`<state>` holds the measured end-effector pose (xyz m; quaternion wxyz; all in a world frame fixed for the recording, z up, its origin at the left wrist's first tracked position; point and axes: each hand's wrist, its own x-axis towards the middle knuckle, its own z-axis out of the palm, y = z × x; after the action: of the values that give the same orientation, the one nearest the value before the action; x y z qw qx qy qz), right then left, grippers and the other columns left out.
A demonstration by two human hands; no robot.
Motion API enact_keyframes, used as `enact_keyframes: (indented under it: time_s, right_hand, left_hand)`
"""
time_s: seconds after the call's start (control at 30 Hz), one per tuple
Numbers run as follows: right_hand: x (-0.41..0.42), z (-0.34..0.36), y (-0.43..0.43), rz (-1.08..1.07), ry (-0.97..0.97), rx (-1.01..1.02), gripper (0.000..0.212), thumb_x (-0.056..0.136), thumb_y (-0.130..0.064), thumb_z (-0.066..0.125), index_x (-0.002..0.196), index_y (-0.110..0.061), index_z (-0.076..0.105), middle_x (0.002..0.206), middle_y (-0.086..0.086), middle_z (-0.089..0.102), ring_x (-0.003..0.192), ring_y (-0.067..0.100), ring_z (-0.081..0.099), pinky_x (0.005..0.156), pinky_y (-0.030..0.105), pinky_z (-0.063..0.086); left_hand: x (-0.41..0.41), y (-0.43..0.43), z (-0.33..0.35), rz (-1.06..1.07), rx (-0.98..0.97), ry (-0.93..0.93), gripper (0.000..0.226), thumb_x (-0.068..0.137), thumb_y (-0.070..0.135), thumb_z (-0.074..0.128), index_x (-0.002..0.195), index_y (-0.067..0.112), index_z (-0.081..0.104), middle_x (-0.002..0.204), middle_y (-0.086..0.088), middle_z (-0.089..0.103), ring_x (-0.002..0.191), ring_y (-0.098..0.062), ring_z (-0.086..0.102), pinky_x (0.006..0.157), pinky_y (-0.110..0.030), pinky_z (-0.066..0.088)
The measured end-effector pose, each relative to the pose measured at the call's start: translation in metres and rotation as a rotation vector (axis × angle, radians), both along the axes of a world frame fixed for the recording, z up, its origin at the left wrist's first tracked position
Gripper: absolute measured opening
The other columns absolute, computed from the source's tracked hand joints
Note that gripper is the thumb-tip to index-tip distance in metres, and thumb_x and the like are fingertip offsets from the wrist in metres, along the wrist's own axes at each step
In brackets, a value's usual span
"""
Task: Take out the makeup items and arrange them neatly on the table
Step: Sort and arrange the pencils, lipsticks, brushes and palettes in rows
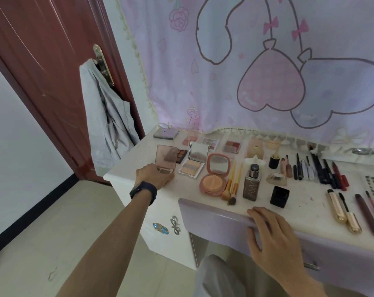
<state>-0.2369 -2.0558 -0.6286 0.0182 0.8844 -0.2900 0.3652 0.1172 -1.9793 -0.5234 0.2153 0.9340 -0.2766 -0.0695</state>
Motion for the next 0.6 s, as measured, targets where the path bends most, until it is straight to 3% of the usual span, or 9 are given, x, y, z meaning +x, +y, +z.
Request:
enact_keyframes:
  time_s: [0.1,0.17,0.23,0.33,0.47,0.6]
  right_hand:
    - [0.001,-0.003,-0.001,-0.005,-0.010,-0.010,0.041,0.092,-0.031,0.054,0.122,-0.007,0.067,0.125,0.009,0.063,0.111,0.026,0.058,0.098,0.034,0.043]
    - [0.002,-0.004,-0.001,-0.004,-0.014,-0.014,0.041,0.093,-0.031,0.054,0.124,-0.007,0.067,0.126,0.009,0.063,0.111,0.026,0.058,0.099,0.036,0.043]
    - [0.001,-0.003,-0.001,0.002,-0.018,-0.029,0.041,0.094,-0.030,0.054,0.126,-0.008,0.066,0.127,0.009,0.062,0.112,0.027,0.058,0.100,0.036,0.044]
    - [-0.001,-0.001,-0.001,0.018,-0.011,-0.057,0.040,0.095,-0.026,0.058,0.130,-0.009,0.066,0.130,0.009,0.062,0.116,0.028,0.059,0.102,0.039,0.045]
    - [-0.005,0.000,0.000,0.042,0.015,-0.084,0.042,0.097,-0.024,0.061,0.136,-0.009,0.064,0.132,0.012,0.063,0.121,0.031,0.060,0.103,0.044,0.049]
    - [-0.007,0.009,0.005,0.023,0.030,-0.044,0.041,0.097,-0.025,0.059,0.133,-0.008,0.066,0.131,0.012,0.064,0.120,0.032,0.061,0.100,0.045,0.052]
  left_hand:
    - [-0.006,0.003,-0.002,0.002,-0.040,-0.013,0.061,0.079,0.064,0.066,0.110,0.013,0.056,0.112,-0.008,0.064,0.117,-0.033,0.051,0.075,-0.033,0.040]
    - [-0.010,0.005,-0.005,0.005,-0.079,-0.008,0.062,0.081,0.063,0.065,0.115,0.013,0.053,0.116,-0.008,0.064,0.120,-0.034,0.047,0.077,-0.035,0.043]
    - [-0.014,0.005,-0.006,0.016,-0.133,0.022,0.062,0.082,0.059,0.065,0.121,0.014,0.051,0.120,-0.010,0.064,0.123,-0.034,0.044,0.084,-0.038,0.046]
    - [-0.021,0.006,-0.007,0.051,-0.191,0.049,0.084,0.082,0.057,0.067,0.147,0.012,0.038,0.133,-0.016,0.056,0.130,-0.035,0.042,0.100,-0.042,0.046]
    - [-0.024,0.006,-0.010,0.072,-0.210,0.034,0.088,0.082,0.059,0.065,0.150,0.014,0.033,0.138,-0.018,0.051,0.129,-0.036,0.043,0.104,-0.045,0.043]
    - [-0.020,0.009,-0.012,0.015,-0.162,0.028,0.091,0.083,0.065,0.060,0.153,0.015,0.029,0.147,-0.012,0.047,0.137,-0.032,0.034,0.110,-0.046,0.037]
